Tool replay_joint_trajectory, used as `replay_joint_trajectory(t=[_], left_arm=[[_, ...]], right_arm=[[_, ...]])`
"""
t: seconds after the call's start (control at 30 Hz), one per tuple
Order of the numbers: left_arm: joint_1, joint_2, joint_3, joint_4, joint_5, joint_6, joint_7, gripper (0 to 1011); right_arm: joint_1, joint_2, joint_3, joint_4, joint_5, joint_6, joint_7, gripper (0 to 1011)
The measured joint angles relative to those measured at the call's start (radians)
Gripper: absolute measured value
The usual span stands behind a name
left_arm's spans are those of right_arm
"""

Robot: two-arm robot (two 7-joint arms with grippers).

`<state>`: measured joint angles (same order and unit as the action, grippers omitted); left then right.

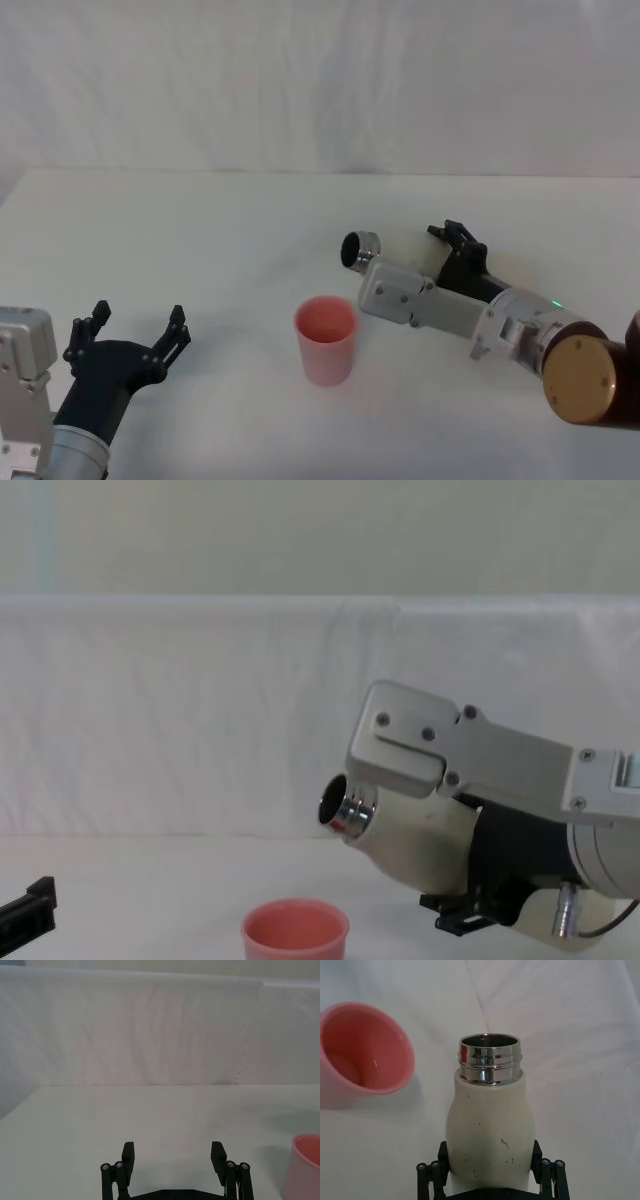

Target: Grasp the thermos with one hand and pour water into the cup lid.

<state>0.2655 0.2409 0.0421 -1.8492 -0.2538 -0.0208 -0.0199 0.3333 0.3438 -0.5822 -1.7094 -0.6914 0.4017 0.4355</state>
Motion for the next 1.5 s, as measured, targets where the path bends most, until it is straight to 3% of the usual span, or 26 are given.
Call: replay_joint_trajectory(t=[0.27,0.9,1.5], left_arm=[[0.000,0.000,0.000,0.000,0.000,0.000,0.000,1001],[0.000,0.000,0.000,0.000,0.000,0.000,0.000,1001],[0.000,0.000,0.000,0.000,0.000,0.000,0.000,1001]], right_arm=[[0.004,0.002,-0.019,0.000,-0.050,-0.007,0.024,960],[-0.014,-0.011,-0.006,-0.010,-0.117,-0.019,0.057,960],[-0.002,-0.010,-0.026,-0.011,-0.190,-0.017,0.096,960]])
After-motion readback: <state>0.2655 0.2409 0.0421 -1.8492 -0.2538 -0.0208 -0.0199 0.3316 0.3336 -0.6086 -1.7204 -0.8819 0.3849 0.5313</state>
